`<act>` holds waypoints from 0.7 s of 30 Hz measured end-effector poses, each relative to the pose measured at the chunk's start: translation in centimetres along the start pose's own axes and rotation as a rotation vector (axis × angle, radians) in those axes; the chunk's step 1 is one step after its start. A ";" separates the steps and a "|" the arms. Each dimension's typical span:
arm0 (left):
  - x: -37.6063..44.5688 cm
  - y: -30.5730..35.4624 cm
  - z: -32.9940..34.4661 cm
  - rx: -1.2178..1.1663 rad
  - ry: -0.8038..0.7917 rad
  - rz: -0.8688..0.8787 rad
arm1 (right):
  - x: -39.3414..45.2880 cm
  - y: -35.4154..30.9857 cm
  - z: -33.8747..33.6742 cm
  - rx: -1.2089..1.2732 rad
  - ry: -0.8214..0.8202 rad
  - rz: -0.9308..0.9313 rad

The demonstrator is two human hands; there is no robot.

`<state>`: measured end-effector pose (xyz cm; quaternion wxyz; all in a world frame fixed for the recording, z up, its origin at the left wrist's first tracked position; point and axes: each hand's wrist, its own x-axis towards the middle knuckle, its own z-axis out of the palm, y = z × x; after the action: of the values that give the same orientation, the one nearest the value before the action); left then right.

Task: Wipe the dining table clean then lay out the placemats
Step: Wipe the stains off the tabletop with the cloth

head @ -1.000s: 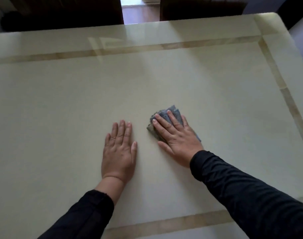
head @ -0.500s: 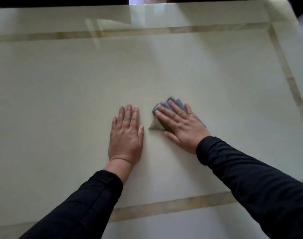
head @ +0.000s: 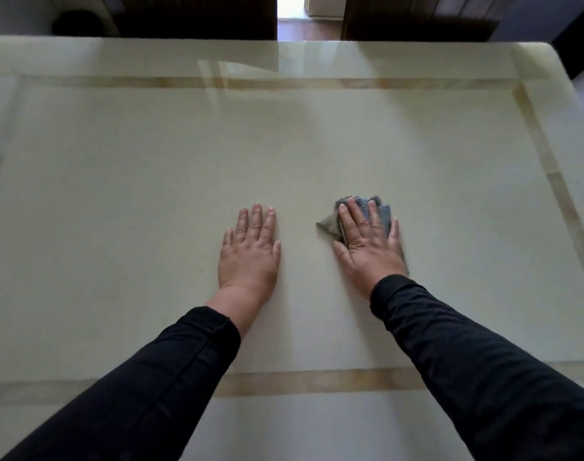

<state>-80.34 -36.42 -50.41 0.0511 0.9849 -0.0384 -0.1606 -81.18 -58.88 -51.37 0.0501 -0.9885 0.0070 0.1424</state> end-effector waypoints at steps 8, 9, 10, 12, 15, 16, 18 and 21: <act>-10.0 -4.5 1.0 0.022 -0.031 -0.221 | -6.8 -2.3 2.4 -0.068 -0.005 -0.503; -10.7 -5.4 1.2 0.002 -0.056 -0.261 | -6.3 -1.8 2.0 -0.080 -0.009 -0.479; -11.1 -6.3 1.3 -0.044 -0.093 -0.282 | -5.4 -1.9 1.6 -0.076 -0.014 -0.422; -11.5 -7.4 1.5 -0.106 -0.148 -0.268 | -3.6 -4.1 1.1 -0.046 -0.047 -0.241; -11.0 -7.6 2.0 -0.111 -0.153 -0.242 | -3.0 -9.5 1.2 0.012 -0.054 -0.125; -11.0 -7.7 2.2 -0.109 -0.148 -0.238 | -3.6 -10.8 1.5 0.005 -0.044 -0.187; -11.1 -8.0 2.5 -0.099 -0.135 -0.222 | -5.6 -11.9 2.6 -0.026 -0.014 -0.358; -11.0 -8.1 2.7 -0.082 -0.136 -0.217 | -6.8 -10.6 2.9 -0.060 -0.008 -0.511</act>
<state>-91.16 -27.59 -50.44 0.0709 0.9673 0.0717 -0.2329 -88.20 -48.00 -51.24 0.0550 -0.9586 -0.2476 0.1293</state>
